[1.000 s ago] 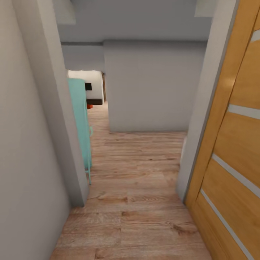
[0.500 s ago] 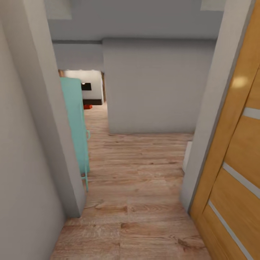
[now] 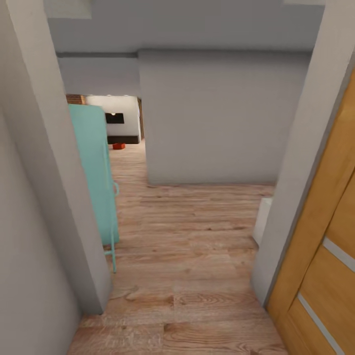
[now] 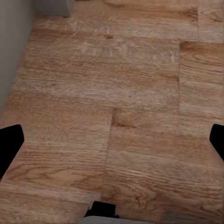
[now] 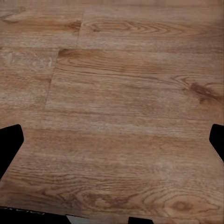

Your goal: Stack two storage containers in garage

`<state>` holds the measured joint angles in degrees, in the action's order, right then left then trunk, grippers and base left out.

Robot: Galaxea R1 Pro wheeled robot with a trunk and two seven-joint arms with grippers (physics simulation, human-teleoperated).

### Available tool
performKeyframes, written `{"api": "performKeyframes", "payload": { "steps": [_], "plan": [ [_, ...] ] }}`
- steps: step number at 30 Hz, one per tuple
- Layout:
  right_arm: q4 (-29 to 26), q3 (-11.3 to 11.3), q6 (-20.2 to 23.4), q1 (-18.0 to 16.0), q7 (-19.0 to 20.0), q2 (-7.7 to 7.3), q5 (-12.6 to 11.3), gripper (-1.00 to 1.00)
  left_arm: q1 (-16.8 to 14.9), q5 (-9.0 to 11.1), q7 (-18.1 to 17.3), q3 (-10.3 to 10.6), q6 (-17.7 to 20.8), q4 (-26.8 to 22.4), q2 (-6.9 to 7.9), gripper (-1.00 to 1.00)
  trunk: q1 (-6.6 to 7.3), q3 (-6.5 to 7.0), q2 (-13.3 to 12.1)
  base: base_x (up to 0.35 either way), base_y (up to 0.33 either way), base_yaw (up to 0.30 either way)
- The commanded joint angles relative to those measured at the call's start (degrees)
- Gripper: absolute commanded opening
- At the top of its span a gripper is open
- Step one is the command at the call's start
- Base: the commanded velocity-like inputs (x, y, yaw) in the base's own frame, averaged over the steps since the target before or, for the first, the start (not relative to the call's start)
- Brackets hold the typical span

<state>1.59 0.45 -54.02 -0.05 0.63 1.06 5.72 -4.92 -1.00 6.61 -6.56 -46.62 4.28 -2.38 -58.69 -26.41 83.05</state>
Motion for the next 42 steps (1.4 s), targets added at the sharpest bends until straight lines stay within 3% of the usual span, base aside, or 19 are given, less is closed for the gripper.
{"api": "performKeyframes", "payload": {
  "steps": [1,25,34,42],
  "plan": [
    [0.08,-0.01,-0.21,-0.04,0.05,0.0,0.08,1.0,-0.09,-0.14,0.12,-0.21,-0.31,0.2,0.0,1.0,-0.04,-0.04,0.02,0.325,0.0,0.0],
    [0.05,-0.07,-0.08,-0.05,-0.07,0.0,0.0,1.0,-0.09,-0.14,0.07,-0.21,-0.17,0.22,-0.08,1.0,-0.04,-0.04,0.02,0.325,0.0,0.0],
    [-3.49,-0.1,9.14,-0.62,-0.27,-0.09,-0.01,1.0,-0.09,-0.14,-0.01,-0.21,-0.18,0.21,-0.08,1.0,-0.04,-0.04,0.02,0.325,0.0,0.0],
    [-4.2,-0.1,10.82,-0.65,-0.27,-0.09,0.0,1.0,-0.09,-0.14,-0.02,-0.21,-0.14,0.2,-0.08,1.0,-0.04,-0.04,0.02,0.325,0.0,0.0]
  ]
}}
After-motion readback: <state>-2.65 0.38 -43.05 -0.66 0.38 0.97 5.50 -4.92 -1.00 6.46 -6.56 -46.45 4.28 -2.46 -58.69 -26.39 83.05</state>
